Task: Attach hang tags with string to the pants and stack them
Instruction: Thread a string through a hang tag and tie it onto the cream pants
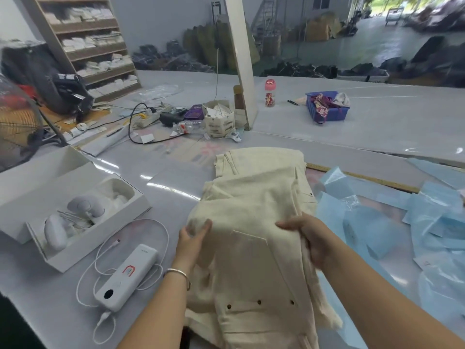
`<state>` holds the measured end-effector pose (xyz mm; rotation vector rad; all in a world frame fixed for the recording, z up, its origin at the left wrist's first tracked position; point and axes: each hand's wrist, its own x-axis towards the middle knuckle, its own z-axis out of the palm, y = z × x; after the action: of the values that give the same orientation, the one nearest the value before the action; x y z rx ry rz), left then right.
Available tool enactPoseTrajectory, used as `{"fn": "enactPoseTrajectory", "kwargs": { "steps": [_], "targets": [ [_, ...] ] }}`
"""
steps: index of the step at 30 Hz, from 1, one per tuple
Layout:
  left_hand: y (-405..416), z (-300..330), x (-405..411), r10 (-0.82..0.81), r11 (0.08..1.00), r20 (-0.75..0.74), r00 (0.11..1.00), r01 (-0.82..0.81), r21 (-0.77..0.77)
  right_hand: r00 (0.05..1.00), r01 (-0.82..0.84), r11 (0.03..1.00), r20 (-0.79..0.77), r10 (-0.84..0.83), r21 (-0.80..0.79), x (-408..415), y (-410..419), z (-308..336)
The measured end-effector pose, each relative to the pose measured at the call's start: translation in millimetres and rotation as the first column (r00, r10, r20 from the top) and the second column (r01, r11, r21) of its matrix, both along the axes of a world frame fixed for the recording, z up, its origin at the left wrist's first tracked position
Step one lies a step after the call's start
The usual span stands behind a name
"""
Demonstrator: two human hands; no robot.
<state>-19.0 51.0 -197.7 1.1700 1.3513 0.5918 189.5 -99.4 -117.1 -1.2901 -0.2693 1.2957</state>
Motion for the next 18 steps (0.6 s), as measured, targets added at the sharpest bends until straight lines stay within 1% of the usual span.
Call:
{"fn": "enactPoseTrajectory", "kwargs": {
  "steps": [1,3,4,6,8,10,12,15,18],
  "targets": [
    [8.1,-2.7,1.7,0.014,0.998,0.06,0.998,-0.011,-0.06,0.999,-0.018,0.998,-0.029,0.016,-0.056,-1.2,-4.3,-3.0],
    [22.8,-5.8,6.2,0.042,0.994,0.087,0.995,-0.032,-0.108,0.998,-0.003,0.99,-0.059,-0.006,-0.144,0.5,-10.5,-10.0],
    [29.9,-6.9,8.4,0.057,0.993,0.092,0.994,-0.047,-0.109,0.999,0.009,0.987,-0.046,-0.017,-0.162,3.9,-12.0,-13.4],
    [41.8,-11.5,13.7,0.115,0.988,0.151,0.982,-0.098,-0.117,1.0,0.009,0.981,-0.007,-0.011,-0.194,10.9,-12.0,-18.6],
    [47.4,-11.0,19.8,0.156,0.978,0.224,0.962,-0.119,-0.17,1.0,0.005,0.979,-0.015,-0.008,-0.202,15.5,-9.8,-18.6],
    [46.1,-6.4,24.1,0.152,0.963,0.35,0.924,-0.06,-0.261,1.0,0.001,0.984,-0.022,-0.005,-0.181,18.9,-7.5,-18.2],
    [41.5,3.7,25.0,0.126,0.951,0.501,0.856,0.04,-0.308,0.998,0.02,0.991,-0.052,-0.027,-0.132,21.9,-6.0,-18.2],
    [35.4,26.6,24.2,0.031,0.958,0.607,0.794,0.15,-0.245,0.992,0.02,0.997,-0.123,-0.029,-0.071,22.9,-6.8,-18.0],
    [22.5,57.4,20.3,-0.086,0.975,0.652,0.754,0.199,-0.102,0.997,0.017,0.999,-0.079,-0.019,-0.027,19.3,-17.0,-5.6]
  ]
}}
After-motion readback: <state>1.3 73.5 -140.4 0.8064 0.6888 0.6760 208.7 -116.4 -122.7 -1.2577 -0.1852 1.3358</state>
